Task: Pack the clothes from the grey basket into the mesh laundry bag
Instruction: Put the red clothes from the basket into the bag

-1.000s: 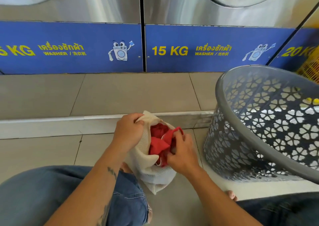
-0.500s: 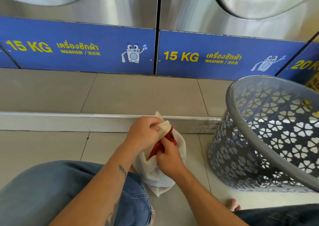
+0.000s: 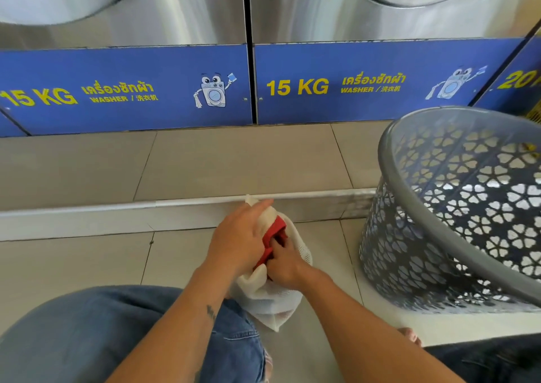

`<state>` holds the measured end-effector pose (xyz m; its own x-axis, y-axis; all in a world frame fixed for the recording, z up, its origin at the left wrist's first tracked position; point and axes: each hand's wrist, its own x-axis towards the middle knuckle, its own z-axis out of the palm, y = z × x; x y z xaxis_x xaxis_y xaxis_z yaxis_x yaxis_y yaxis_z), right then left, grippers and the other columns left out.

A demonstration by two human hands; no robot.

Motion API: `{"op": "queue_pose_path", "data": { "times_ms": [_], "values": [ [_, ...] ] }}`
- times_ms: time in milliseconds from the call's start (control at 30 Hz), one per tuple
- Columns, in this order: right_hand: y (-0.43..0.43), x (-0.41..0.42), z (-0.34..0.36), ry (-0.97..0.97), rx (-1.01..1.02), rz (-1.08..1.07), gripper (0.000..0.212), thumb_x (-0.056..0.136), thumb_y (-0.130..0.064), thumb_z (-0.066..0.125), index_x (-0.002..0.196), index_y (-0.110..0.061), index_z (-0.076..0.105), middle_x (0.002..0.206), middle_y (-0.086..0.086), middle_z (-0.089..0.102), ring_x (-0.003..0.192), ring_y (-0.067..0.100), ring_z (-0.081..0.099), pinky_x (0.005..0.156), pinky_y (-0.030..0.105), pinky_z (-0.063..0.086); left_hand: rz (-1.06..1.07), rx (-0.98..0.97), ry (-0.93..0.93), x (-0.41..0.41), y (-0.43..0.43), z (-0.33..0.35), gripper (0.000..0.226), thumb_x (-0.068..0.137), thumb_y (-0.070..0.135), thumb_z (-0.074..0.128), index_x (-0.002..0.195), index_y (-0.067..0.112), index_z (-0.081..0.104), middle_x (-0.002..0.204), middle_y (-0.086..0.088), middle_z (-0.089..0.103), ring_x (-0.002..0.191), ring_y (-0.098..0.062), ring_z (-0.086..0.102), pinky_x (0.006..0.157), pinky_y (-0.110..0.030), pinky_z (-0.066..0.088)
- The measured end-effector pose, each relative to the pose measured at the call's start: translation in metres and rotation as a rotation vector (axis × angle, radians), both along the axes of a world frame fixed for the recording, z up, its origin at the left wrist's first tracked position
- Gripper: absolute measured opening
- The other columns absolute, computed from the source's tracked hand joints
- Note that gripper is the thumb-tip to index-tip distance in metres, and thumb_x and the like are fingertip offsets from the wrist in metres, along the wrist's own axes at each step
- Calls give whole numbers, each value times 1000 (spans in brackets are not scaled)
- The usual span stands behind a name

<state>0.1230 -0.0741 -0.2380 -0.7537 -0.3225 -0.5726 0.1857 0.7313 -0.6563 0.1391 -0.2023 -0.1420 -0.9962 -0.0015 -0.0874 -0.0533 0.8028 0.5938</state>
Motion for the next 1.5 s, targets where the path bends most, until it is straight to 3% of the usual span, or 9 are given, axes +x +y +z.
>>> {"op": "queue_pose_path", "data": {
  "times_ms": [67,233,367,667,800,1000,1167,1267,1500],
  "values": [
    [7,6,1,88,84,104,80,86,-49,46,157,-39,9,169,1,1,147,37,28,117,53,33,-79,-53,-34,4,2,-8,52,92,20,50,137,45,44,132,14,50,116,-16,51,96,-36,47],
    [39,21,18,210,240,176,83,84,-43,43,157,-26,8,128,11,65,96,30,65,78,39,49,-78,-73,-35,4,-1,-15,53,87,11,51,131,40,56,120,14,53,110,-16,51,92,-35,47],
    [56,24,43,246,505,285,35,80,-26,52,115,-21,52,108,4,68,101,29,63,90,41,38,-61,-47,-6,7,1,-12,51,86,8,51,126,38,60,112,12,54,107,-16,51,90,-36,48],
    [68,47,55,511,459,23,48,83,-9,63,113,-30,31,98,0,66,79,24,62,64,34,48,-28,11,94,15,-6,2,48,86,4,48,124,29,65,116,7,53,111,-19,52,94,-32,46],
    [85,62,49,535,551,120,45,91,-11,56,132,-30,51,118,2,61,103,26,59,82,38,54,-79,-16,99,19,-1,-1,47,86,6,50,124,30,64,111,11,53,104,-15,53,89,-34,49],
    [86,72,53,352,669,265,31,89,-18,56,119,-18,65,127,5,53,119,26,47,98,39,46,-125,-93,93,21,10,0,45,86,7,54,124,29,64,122,14,53,112,-16,52,94,-33,48],
    [82,70,58,553,346,-95,27,85,-27,58,111,-25,52,105,-4,59,94,21,61,80,39,54,-144,-109,98,25,9,2,35,94,19,48,123,27,65,128,13,53,115,-16,50,96,-33,46],
    [69,66,57,702,149,-70,45,90,-37,56,132,-29,44,126,-7,55,110,17,56,91,38,53,-168,-116,104,26,7,0,36,95,23,45,126,27,62,131,13,53,116,-15,50,98,-32,44],
    [51,85,32,184,152,224,56,94,-14,53,148,-28,44,145,0,55,129,28,54,107,36,42,-188,-100,105,28,3,-2,33,94,23,50,123,28,66,130,13,57,116,-13,53,98,-28,44]
  ]
}}
